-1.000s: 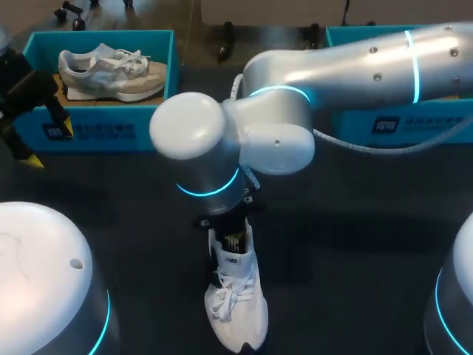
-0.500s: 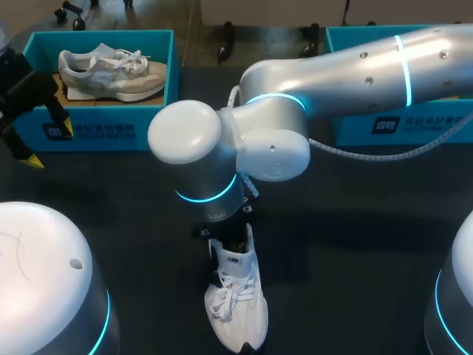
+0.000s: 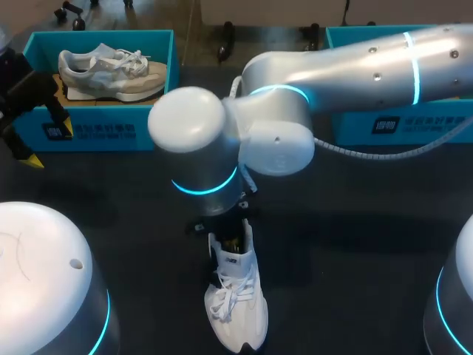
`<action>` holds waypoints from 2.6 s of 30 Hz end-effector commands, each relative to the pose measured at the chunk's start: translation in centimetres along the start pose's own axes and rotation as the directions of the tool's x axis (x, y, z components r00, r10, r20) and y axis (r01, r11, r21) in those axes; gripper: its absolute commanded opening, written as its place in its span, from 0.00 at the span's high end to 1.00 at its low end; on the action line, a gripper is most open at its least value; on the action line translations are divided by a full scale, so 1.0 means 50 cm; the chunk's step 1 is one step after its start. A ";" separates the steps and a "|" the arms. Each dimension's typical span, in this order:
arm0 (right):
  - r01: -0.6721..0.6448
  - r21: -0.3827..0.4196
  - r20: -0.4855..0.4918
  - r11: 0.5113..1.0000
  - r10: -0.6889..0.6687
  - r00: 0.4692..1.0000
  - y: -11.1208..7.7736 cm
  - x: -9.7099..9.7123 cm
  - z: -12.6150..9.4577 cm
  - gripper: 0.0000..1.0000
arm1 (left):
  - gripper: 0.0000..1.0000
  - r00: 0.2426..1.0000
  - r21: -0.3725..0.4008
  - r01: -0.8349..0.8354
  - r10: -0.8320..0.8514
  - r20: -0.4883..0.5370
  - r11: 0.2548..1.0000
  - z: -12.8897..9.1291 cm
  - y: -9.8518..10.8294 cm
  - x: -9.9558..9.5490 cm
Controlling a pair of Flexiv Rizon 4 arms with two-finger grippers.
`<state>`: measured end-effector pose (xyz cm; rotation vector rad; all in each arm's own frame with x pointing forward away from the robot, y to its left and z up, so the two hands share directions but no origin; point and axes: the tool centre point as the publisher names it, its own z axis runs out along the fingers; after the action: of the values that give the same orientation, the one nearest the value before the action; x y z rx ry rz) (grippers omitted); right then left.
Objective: Take the shoe out of the shoebox, open the shoe tongue, remove and reinsert the insole, then place the shoe into the shoebox
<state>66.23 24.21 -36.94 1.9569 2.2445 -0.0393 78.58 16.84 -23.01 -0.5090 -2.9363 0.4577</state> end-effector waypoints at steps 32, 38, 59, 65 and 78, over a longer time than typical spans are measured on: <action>-0.276 0.086 -0.034 0.957 0.280 0.959 -0.061 -0.007 -0.029 0.00 | 0.00 1.000 -0.003 0.000 0.000 -0.003 1.000 -0.001 0.000 0.001; -0.278 0.093 -0.037 0.956 0.282 0.959 -0.068 -0.006 -0.029 0.00 | 0.00 1.000 -0.003 0.000 0.000 -0.003 1.000 -0.001 0.000 0.001; -0.266 0.077 -0.009 0.961 0.267 0.964 -0.087 0.016 -0.059 0.00 | 0.00 1.000 -0.003 0.000 0.000 -0.003 1.000 -0.001 0.000 0.001; -0.282 0.071 -0.002 0.957 0.283 0.959 -0.095 0.009 -0.067 0.00 | 0.00 1.000 -0.003 0.000 0.000 -0.003 1.000 -0.001 0.000 0.001; -0.315 0.069 0.011 0.947 0.315 0.949 -0.115 -0.002 -0.078 0.00 | 0.00 1.000 -0.003 0.000 0.000 -0.003 1.000 -0.001 0.000 0.001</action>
<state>61.02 23.68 -33.17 1.9678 2.3196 -0.1239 78.58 16.84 -23.02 -0.5091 -2.9361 0.4576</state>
